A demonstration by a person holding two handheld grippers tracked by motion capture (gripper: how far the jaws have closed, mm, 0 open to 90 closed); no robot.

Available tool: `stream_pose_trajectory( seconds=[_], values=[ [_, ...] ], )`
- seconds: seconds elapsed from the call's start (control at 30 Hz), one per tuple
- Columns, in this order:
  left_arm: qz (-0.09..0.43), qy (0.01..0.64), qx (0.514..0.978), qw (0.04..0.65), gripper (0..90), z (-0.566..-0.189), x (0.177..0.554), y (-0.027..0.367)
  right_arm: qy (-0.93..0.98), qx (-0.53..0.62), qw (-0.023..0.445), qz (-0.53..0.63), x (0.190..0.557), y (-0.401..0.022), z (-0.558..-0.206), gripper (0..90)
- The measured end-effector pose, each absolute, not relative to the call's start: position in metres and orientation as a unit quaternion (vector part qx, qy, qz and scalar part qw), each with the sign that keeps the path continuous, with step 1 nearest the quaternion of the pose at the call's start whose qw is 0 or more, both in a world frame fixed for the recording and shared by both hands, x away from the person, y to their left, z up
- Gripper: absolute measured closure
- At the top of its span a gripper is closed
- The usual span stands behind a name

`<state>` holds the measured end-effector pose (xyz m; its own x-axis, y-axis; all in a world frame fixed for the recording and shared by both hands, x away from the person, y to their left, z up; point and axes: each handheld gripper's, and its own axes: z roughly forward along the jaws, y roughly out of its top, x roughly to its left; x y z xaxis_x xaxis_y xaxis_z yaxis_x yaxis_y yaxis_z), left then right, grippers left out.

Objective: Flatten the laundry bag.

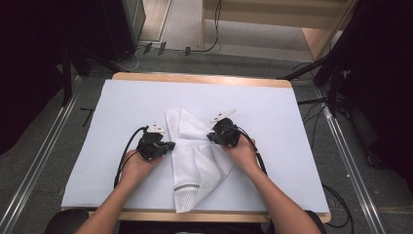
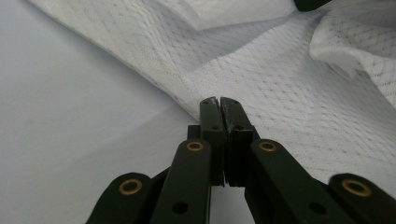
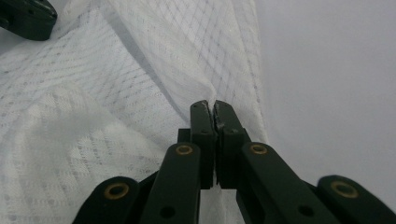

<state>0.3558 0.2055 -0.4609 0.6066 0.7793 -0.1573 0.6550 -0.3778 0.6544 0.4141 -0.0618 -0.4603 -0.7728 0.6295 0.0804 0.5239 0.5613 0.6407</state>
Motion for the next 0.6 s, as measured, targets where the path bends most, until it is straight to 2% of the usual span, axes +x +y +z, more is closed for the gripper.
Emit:
stream_pose_trajectory(
  seconds=[0.13, 0.6],
  values=[
    [0.074, 0.442, 0.822, 0.352, 90.0, -0.46, 0.359, 0.209, 0.869, 0.34, 0.076, 0.351, 0.416, -0.069, -0.452, 90.0],
    [0.083, 0.471, 0.796, 0.37, 90.0, -0.443, 0.369, 0.235, 0.826, 0.4, 0.068, 0.391, 0.433, -0.115, -0.44, 90.0]
  ],
)
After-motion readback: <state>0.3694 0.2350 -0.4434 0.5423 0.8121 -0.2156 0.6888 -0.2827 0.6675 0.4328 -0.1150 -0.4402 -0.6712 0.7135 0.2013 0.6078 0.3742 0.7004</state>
